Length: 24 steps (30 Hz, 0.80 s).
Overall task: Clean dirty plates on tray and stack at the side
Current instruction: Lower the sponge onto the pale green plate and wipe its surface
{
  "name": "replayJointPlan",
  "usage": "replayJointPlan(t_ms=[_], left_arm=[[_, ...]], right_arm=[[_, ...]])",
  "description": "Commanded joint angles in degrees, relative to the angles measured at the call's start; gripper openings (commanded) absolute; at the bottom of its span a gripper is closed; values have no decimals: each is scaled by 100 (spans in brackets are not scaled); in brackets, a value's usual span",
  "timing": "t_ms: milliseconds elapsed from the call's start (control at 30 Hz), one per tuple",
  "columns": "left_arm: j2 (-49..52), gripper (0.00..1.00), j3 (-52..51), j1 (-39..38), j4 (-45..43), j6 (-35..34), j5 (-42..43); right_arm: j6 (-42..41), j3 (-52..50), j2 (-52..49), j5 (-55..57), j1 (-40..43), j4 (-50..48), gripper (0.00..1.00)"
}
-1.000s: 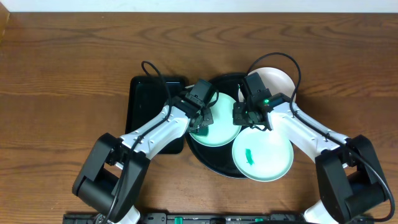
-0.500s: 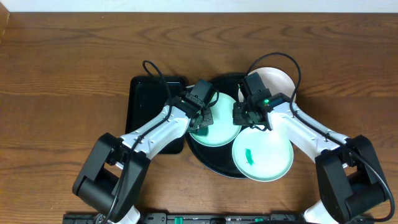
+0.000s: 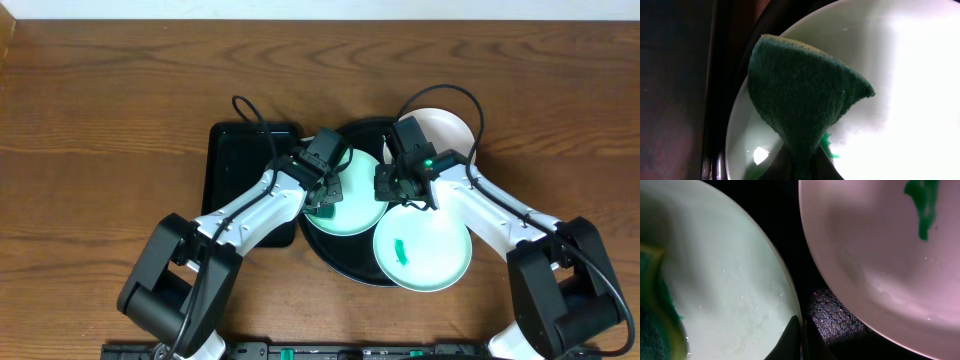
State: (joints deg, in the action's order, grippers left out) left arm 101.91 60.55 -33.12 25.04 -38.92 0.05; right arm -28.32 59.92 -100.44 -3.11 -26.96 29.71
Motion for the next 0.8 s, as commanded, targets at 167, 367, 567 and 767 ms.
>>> replayJointPlan(t_ms=[167,367,567,767], left_arm=[[317,8,-35,28,9,120,-271],[533,8,-35,24,7,118,-271],[678,8,-35,24,13,122,-114],[675,8,-33,26,-42,125,560]], right_arm=[[-76,-4,68,-35,-13,-33,1],[-76,-4,68,-35,-13,-33,1],[-76,-4,68,-35,-13,-33,1],[-76,-4,68,-35,-13,-33,1]])
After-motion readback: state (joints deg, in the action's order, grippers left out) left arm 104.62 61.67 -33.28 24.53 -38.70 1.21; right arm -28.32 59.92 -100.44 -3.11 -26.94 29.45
